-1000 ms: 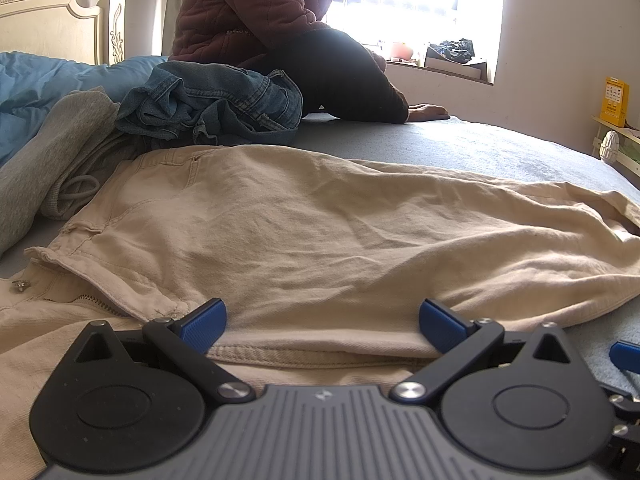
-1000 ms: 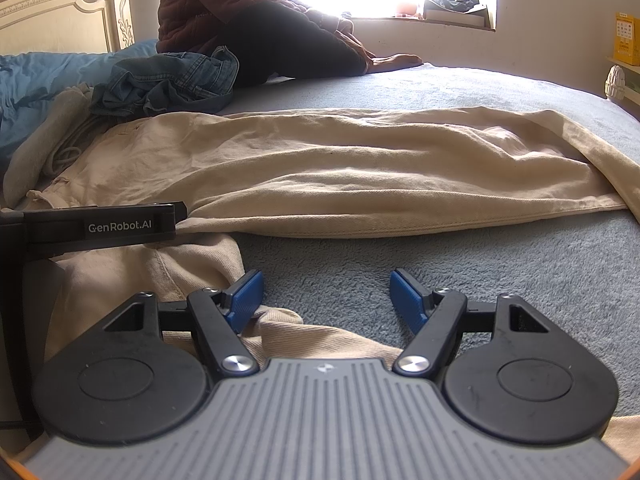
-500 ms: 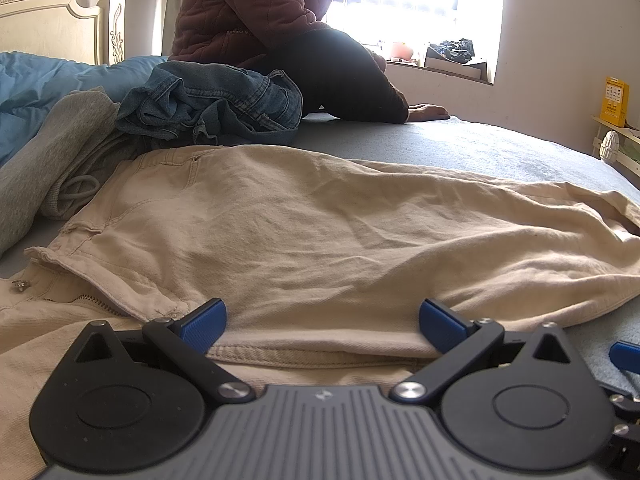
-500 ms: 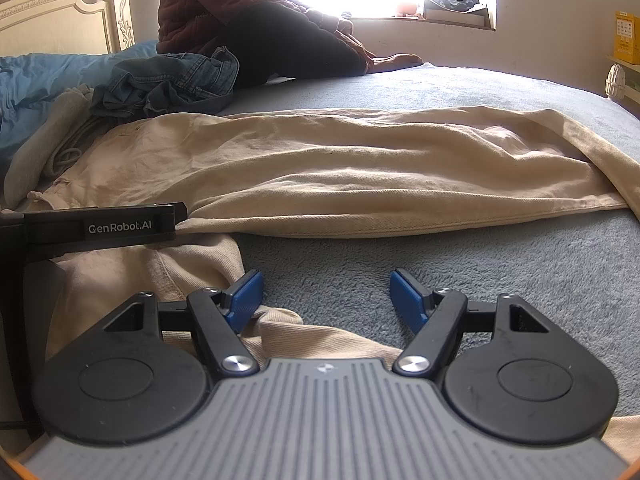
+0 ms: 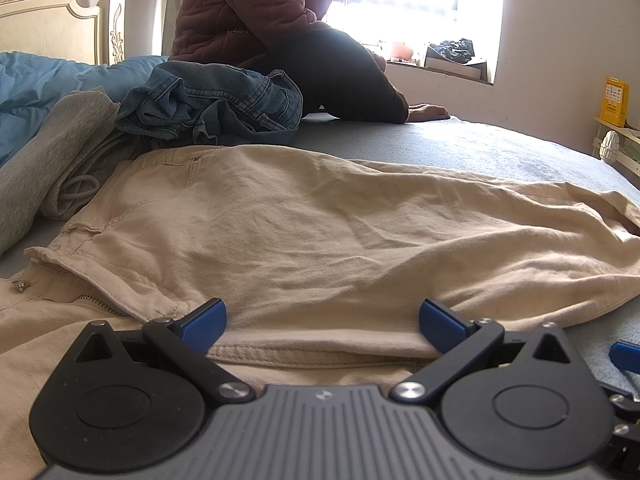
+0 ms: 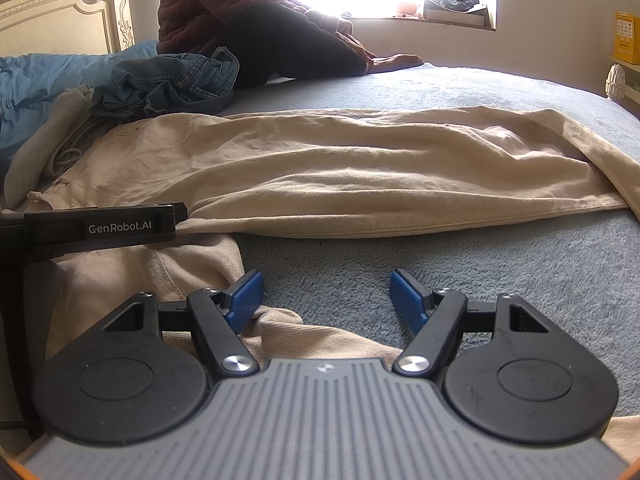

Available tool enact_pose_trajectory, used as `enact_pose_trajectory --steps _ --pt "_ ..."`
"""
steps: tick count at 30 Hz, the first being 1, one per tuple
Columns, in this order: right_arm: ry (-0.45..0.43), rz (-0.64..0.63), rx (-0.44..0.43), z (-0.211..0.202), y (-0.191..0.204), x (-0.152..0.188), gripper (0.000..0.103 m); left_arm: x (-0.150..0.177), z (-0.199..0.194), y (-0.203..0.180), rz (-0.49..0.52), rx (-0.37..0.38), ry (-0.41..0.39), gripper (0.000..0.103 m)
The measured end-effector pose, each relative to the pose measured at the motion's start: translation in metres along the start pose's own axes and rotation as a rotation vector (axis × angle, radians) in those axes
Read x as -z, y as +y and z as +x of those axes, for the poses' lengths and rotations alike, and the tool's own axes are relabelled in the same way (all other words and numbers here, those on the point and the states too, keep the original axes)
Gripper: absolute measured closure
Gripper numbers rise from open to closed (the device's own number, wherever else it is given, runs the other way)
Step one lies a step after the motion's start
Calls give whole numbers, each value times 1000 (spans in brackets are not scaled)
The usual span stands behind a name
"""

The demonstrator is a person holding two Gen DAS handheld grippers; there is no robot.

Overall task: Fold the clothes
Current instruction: 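Lift both open grippers and move them over the trouser waistband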

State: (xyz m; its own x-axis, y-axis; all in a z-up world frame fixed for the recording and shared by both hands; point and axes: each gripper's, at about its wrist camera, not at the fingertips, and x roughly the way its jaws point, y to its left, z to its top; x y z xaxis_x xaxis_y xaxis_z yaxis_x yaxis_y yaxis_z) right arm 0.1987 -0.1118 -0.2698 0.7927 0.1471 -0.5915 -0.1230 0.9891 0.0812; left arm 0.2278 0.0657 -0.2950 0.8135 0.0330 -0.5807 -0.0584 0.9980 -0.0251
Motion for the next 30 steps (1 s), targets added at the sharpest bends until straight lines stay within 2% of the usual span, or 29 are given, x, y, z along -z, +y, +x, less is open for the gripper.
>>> enact_pose_trajectory --steps 25,30 --pt "-3 31 -34 2 -6 -1 29 0 2 -2 12 -12 1 0" --pt "36 71 -69 -1 -13 -12 29 -8 -11 1 -22 10 15 0"
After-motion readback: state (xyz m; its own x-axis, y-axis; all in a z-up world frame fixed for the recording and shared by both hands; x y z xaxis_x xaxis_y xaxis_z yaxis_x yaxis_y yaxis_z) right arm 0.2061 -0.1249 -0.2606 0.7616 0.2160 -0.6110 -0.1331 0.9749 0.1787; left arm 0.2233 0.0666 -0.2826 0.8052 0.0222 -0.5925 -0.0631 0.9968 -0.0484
